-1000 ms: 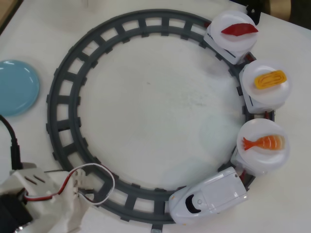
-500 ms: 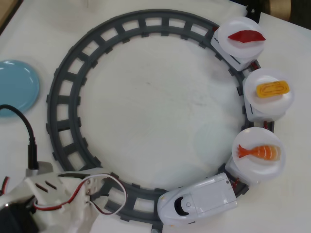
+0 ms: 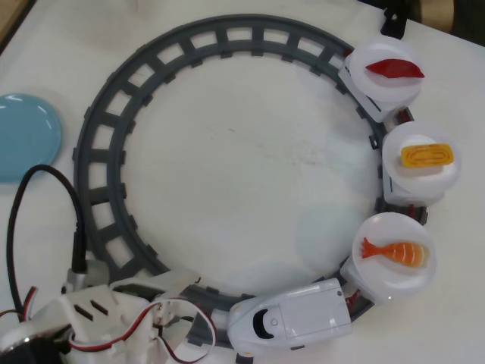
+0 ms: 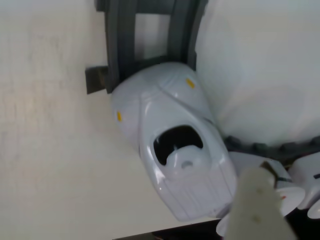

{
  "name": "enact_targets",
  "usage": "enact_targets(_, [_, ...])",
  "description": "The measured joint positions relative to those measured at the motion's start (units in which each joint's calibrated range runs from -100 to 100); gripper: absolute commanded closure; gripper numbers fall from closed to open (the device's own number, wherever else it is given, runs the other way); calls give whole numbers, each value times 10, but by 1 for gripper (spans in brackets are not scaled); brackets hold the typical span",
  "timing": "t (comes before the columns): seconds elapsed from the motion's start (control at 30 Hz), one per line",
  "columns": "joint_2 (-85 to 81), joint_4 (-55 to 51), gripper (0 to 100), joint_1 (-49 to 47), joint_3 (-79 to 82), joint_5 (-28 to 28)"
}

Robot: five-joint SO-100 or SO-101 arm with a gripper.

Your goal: Pick up the sushi from the Shinkansen and put it on the blue dish

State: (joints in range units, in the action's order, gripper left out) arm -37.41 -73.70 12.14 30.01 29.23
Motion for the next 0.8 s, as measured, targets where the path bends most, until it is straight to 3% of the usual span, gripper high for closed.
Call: enact_targets(0.8, [181, -8, 80, 1, -91, -102])
